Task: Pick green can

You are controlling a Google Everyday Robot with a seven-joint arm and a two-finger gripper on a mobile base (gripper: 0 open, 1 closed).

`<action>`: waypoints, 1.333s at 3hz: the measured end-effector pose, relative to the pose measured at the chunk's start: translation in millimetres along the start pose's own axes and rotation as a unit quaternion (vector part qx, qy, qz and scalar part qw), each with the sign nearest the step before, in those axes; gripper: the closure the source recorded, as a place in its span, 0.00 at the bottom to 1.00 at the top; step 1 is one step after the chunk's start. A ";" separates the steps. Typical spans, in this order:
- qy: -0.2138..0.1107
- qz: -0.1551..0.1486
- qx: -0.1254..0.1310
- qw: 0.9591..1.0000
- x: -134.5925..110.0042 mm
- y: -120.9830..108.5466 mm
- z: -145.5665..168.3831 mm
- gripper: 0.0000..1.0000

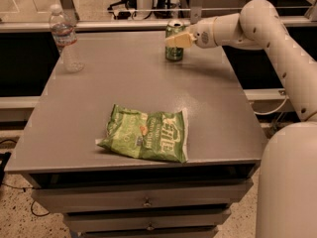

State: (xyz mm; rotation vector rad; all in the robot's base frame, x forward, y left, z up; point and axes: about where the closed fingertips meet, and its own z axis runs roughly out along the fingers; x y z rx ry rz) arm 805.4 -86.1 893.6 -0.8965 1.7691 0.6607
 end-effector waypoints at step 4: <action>-0.036 0.025 -0.143 0.989 -28.7 90.2 -60.3 1.00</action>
Offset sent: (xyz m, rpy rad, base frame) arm -0.0925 0.0009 0.0654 0.1715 0.0013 0.2470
